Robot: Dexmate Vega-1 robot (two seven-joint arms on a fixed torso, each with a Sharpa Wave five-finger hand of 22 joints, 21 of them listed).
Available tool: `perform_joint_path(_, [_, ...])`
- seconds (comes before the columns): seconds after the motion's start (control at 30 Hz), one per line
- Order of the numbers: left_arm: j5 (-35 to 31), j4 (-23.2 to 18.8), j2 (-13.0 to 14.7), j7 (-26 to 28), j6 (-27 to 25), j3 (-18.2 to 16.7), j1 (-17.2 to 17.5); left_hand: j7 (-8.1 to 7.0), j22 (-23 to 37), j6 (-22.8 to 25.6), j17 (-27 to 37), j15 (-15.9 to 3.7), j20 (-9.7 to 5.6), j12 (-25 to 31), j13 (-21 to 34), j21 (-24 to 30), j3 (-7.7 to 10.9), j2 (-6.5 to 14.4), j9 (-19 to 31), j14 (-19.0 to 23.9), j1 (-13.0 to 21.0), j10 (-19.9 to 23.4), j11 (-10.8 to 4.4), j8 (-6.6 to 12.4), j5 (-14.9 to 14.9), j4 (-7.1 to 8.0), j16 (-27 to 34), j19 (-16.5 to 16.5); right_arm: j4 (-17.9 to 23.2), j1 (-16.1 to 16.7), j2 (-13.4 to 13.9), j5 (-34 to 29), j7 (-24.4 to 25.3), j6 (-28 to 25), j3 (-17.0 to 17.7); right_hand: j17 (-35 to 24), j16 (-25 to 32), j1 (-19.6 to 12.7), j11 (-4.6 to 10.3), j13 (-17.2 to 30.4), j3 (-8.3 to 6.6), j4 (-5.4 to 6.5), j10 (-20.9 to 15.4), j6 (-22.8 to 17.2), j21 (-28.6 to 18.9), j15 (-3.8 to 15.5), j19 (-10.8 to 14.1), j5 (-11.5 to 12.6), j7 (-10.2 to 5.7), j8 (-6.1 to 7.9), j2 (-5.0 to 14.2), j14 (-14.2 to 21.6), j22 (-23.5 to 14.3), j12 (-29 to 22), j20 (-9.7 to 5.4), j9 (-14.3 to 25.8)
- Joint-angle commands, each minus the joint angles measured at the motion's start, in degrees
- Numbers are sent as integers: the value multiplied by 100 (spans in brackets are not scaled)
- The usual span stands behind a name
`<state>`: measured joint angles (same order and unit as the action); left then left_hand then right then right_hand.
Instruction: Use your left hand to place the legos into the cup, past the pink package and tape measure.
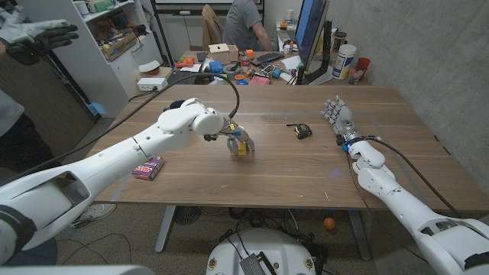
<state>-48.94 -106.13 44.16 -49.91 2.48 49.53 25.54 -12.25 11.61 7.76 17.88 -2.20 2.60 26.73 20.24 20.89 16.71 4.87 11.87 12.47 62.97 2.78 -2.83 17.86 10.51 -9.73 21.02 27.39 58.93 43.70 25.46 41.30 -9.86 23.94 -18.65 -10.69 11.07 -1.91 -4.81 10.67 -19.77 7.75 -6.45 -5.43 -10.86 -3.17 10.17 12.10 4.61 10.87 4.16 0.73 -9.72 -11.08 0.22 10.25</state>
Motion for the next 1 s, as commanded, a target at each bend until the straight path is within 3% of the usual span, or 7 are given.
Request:
perform_joint_path(0.03, [-37, -104, 69, 360, -16, -117, 220, -31, 33, 614, 390, -329, -390, 346, 200, 388, -136, -50, 26, 509, 410, 299, -37, 207, -18, 2, 401, 810, 44, 24, 32, 18, 7, 17, 33, 7, 12, -9, 10, 15, 25, -1, -47, -42, -51, -36, 25, 54, -5, 8, -57, 28, -28, -25, 32, 17])
perform_joint_path(0.2, [-30, -167, 107, 566, -87, -202, 359, 76, 69, 1451, 785, -496, -940, 623, 351, 818, -184, -23, 12, 846, 869, 525, 44, 460, -31, 4, 710, 1478, 113, 53, 48, 16, -1, 84, 53, 7, 14, -10, 19, 15, 30, -3, -46, -38, -51, -55, 26, 57, -4, 5, -59, 40, -28, -23, 43, 17])
perform_joint_path(0.27, [2, -169, 126, 682, -90, -243, 417, 294, 94, 2065, 884, -656, -1289, 855, 422, 1060, -207, -66, 6, 1244, 1013, 876, -11, 628, -19, 16, 822, 1744, 144, 64, 57, 3, 7, 113, 57, 7, 15, -10, 18, 15, 32, -4, -46, -43, -51, -65, 27, 57, -3, 7, -60, 44, -28, -22, 50, 17])
perform_joint_path(0.37, [2, -183, 151, 820, -111, -281, 489, 768, 118, 2668, 998, -808, -1471, 1150, 500, 1362, -160, -35, -11, 1776, 1250, 1339, -10, 733, 19, 9, 936, 2009, 173, 79, 57, -12, 33, 142, 60, 7, 17, -11, 19, 15, 34, -5, -50, -40, -51, -75, 27, 58, -6, 5, -61, 53, -28, -23, 54, 17])
perform_joint_path(0.53, [79, -186, 181, 936, -145, -339, 573, 1293, 134, 3335, 1233, -922, -1485, 1499, 585, 1715, -80, 49, -20, 2459, 1586, 1888, -7, 771, 41, 5, 1096, 2133, 184, 87, 47, -26, 67, 135, 48, 7, 22, -12, 17, 15, 38, -7, -50, -35, -50, -77, 26, 60, -6, 3, -63, 71, -28, -22, 58, 17])
perform_joint_path(0.63, [90, -200, 220, 1053, -132, -374, 617, 1314, 136, 3461, 1449, -925, -1500, 1596, 624, 1864, -88, 64, -21, 2730, 1735, 2006, -10, 726, 42, -3, 1268, 2177, 192, 91, 38, -35, 85, 135, 40, 7, 23, -12, 21, 15, 41, -7, -51, -33, -50, -79, 26, 61, -10, 2, -64, 77, -28, -21, 60, 17])
perform_joint_path(1.0, [118, -344, 352, 1525, -199, -612, 778, 1385, 143, 3565, 1553, -945, -1502, 1629, 651, 1964, -90, 67, -17, 2818, 1846, 2004, -3, 700, 49, -11, 1311, 2184, 356, 143, 75, -149, 239, 116, -3, 7, 20, -9, 19, 15, 53, -9, -53, -23, -49, -86, 27, 64, -16, -2, -72, 82, -28, -19, 68, 17])
